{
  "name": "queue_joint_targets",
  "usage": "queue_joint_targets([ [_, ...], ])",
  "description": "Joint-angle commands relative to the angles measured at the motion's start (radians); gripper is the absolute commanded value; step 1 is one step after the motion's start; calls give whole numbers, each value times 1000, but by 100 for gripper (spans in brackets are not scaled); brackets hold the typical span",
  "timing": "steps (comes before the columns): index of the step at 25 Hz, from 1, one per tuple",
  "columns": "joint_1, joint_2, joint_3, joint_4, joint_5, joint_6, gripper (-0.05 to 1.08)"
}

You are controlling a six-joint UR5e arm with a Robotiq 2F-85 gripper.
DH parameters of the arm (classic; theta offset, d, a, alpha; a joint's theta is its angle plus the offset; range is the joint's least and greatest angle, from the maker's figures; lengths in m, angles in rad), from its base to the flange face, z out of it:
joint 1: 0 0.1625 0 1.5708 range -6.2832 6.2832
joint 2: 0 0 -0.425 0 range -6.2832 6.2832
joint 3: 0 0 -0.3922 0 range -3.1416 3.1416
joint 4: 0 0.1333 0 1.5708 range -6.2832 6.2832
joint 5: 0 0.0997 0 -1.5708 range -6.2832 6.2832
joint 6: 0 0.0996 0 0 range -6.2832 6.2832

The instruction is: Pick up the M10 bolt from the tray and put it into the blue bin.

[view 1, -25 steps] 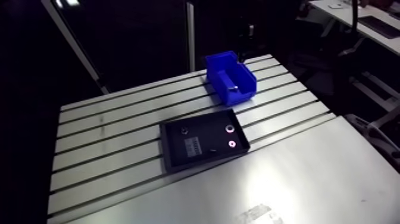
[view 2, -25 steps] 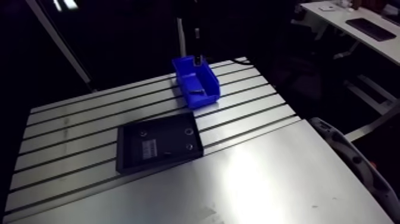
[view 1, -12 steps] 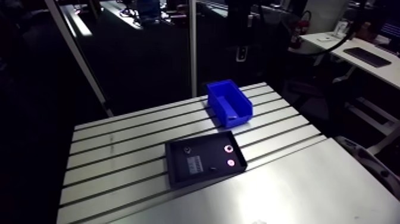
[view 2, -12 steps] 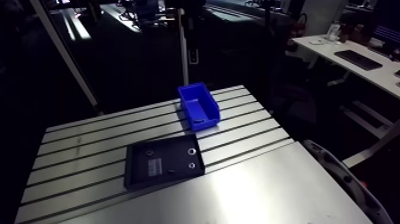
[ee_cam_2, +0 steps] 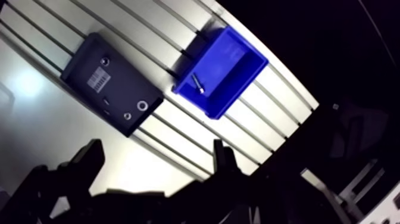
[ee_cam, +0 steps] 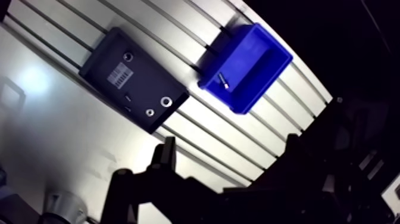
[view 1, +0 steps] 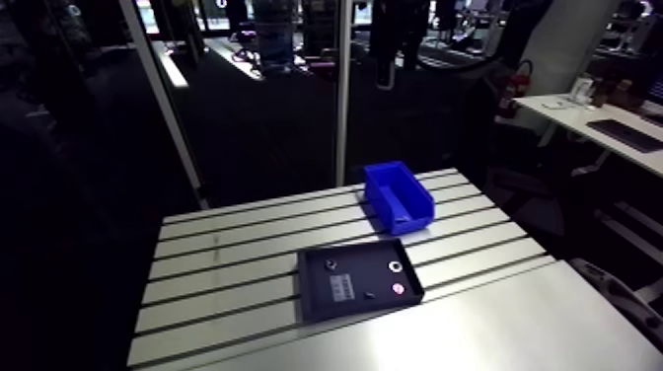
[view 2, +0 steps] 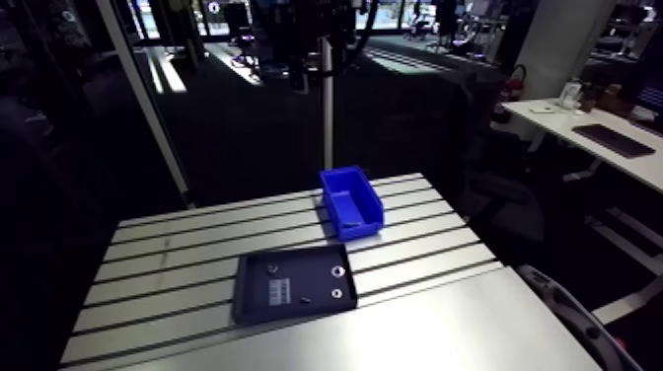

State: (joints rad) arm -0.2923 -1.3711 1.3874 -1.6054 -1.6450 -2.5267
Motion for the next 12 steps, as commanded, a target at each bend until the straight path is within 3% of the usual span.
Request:
queue_joint_targets([
  [1,36,-84,-15,137,-9,512,1],
  [6,35,-96,-12,213,1,716,1],
  [12,36,-121,-3,218,7,780,1],
])
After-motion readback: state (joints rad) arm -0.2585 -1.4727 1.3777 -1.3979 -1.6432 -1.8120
